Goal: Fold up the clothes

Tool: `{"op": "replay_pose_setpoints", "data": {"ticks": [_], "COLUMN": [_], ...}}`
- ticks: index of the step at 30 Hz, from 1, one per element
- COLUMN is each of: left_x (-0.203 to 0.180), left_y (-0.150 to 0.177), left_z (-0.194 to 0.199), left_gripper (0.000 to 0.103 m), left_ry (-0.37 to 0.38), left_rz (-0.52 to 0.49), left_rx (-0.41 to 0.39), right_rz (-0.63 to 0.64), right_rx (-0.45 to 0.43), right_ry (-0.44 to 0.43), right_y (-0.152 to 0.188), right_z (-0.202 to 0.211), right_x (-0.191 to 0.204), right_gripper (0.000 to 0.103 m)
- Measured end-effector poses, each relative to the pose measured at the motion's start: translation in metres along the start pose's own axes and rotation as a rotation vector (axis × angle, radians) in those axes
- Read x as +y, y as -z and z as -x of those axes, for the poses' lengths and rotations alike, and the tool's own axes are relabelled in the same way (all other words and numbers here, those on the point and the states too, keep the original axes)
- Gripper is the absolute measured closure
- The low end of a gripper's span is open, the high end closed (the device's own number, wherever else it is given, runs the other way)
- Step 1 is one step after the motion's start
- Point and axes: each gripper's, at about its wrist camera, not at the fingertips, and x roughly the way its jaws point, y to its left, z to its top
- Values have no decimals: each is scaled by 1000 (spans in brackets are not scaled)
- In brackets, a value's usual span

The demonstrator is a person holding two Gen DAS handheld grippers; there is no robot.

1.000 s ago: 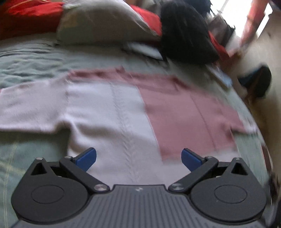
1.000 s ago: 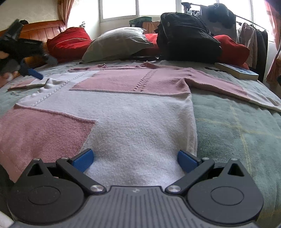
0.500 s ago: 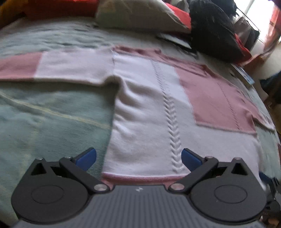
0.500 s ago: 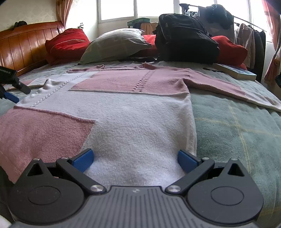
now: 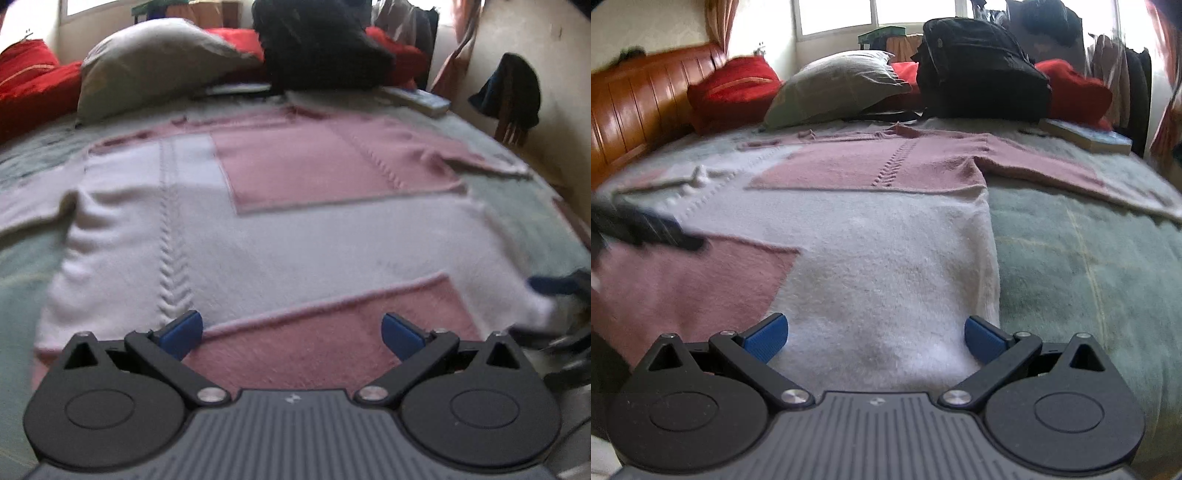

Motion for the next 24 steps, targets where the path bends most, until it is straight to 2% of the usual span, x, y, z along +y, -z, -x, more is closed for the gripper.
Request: {"op": "replay_pose_setpoints", "data": {"ticks": [3, 7, 11, 14, 18, 20, 24], "left_x": [1, 2, -4, -10, -22, -28, -41], "left_y": [1, -1, -8, -18, -27, -30, -32], "left_z": [0, -1, 3, 9, 9, 6, -4], "left_gripper": [1, 1, 1, 1, 1, 1, 1], "left_ry": [-6, -3, -6, 49, 16, 8, 16], "left_rz": [27, 26, 19, 19, -7, -24, -43], "left_rx": [-19, -12, -3, -22, -42, -43, -21], "right_rz": [-122, -179, -258, -366, -435, -479, -546], "right_rx": [-46, -91, -103, -66, -7, 34, 62], "right_ry": [-66, -22, -22, -61, -61, -93, -117], "right_y": [-20, -63, -112, -147, -182, -190, -192], "right_z": [15, 13, -14, -46, -88, -109, -136], "right_x": [-32, -85, -151, -195, -235, -254, -280], "right_gripper": [0, 0, 0, 0, 0, 0, 0]}}
